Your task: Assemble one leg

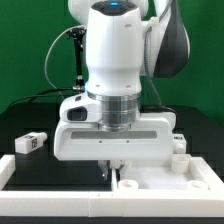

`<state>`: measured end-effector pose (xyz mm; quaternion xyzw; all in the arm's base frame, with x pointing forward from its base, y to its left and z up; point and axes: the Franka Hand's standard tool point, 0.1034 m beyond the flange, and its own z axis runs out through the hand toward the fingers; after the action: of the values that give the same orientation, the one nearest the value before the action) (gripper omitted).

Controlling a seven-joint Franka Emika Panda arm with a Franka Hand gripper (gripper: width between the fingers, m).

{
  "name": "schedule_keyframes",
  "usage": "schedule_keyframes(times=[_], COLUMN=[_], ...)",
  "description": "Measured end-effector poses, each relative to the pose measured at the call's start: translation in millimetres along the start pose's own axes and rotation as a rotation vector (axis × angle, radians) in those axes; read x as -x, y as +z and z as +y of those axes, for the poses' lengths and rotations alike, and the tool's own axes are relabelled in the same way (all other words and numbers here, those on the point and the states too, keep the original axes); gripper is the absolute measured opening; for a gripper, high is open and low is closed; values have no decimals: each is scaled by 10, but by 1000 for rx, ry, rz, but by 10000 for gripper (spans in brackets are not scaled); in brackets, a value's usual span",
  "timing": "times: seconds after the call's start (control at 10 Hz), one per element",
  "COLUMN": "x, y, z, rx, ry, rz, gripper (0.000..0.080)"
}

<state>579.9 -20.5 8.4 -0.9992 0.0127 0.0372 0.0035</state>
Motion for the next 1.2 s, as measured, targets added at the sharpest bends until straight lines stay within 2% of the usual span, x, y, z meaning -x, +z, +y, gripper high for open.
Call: schedule_keyframes(times=[0.1, 0.3, 0.4, 0.5, 0.6, 0.7, 0.8, 0.9, 1.2], x=[1, 3, 3, 30, 85, 152, 286, 371, 363], y=[-2, 2, 3, -21, -159, -283, -464, -612, -609], z=[4, 1, 1, 23, 91, 103, 73, 82, 87], rx=[11, 9, 9, -5, -40, -52, -65, -74, -73], ry=[0, -5, -5, 8, 50, 66, 83, 101, 100], rz=[-1, -1, -1, -15, -42, -58, -98, -136, -139], gripper=[46, 46, 157, 292, 492, 492, 598, 641, 647])
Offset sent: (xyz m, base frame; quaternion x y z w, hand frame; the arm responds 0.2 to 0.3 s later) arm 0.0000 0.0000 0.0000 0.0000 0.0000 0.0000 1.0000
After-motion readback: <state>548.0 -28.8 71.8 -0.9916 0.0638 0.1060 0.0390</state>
